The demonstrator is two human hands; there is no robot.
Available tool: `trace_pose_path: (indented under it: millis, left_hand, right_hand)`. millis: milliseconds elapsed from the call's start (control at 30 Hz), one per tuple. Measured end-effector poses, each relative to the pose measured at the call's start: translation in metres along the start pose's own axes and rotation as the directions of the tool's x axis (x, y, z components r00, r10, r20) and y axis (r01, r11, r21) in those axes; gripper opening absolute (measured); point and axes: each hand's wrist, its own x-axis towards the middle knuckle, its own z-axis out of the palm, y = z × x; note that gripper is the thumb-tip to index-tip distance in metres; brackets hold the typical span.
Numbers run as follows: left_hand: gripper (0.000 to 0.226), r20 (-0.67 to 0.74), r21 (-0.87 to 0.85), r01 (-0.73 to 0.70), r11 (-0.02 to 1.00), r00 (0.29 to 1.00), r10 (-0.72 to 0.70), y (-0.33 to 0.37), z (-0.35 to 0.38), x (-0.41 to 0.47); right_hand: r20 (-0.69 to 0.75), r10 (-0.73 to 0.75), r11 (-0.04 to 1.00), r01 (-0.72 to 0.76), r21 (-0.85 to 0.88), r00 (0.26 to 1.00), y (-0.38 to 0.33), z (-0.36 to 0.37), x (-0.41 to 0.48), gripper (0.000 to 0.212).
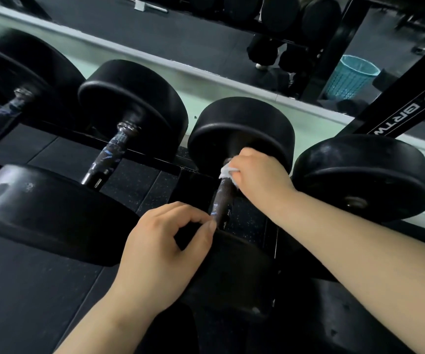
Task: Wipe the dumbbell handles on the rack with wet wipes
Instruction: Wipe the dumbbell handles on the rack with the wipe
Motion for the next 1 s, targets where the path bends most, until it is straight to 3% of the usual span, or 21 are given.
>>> trace_pose_path:
  millis: [133, 300, 500, 567, 667, 767, 900, 1000]
  left_hand:
    - [0.022, -0.003, -0.002, 0.021, 1.000, 1.000, -0.021, -0.002, 0.001, 0.000]
    - [0.023, -0.018, -0.013, 0.010, 1.000, 1.000, -0.010, -0.002, 0.001, 0.001]
    - [0.024, -0.015, -0.013, 0.010, 1.000, 1.000, -0.010, -0.002, 0.002, 0.001]
    - [0.024, -0.017, -0.020, 0.011, 1.000, 1.000, -0.011, -0.002, 0.002, 0.001]
    - [0.024, -0.023, -0.018, 0.017, 1.000, 1.000, -0.017, -0.003, 0.002, 0.000]
    - [0.021, -0.024, 0.005, -0.001, 1.000, 1.000, 0.001, -0.002, 0.002, 0.000]
    - [0.012, -0.032, 0.001, -0.026, 1.000, 0.999, 0.026, 0.002, 0.002, 0.000]
    - [0.011, -0.034, -0.005, -0.037, 0.999, 0.999, 0.037, 0.003, 0.002, 0.000]
  right_hand:
    - [0.008, 0.051, 0.998, -0.052, 0.021, 0.999, -0.004, 0.004, 0.000, 0.027]
    - [0.163, -0.088, 0.988, 0.065, 0.143, 0.983, -0.012, -0.003, -0.016, 0.021]
    - [0.042, 0.051, 0.961, -0.061, 0.271, 0.998, -0.004, -0.003, -0.006, 0.013]
    - [0.133, 0.006, 0.956, -0.045, 0.288, 0.991, -0.007, -0.004, -0.014, 0.007]
    - [0.294, -0.041, 0.947, -0.056, 0.316, 0.955, -0.013, -0.008, -0.031, 0.019]
    - [0.308, 0.062, 0.921, -0.173, 0.349, 0.949, 0.009, -0.022, -0.039, 0.019]
    - [0.466, 0.215, 0.826, -0.414, 0.383, 0.859, 0.041, -0.023, -0.045, 0.013]
    - [0.377, 0.297, 0.705, -0.467, 0.534, 0.877, 0.041, -0.006, -0.031, 0.019]
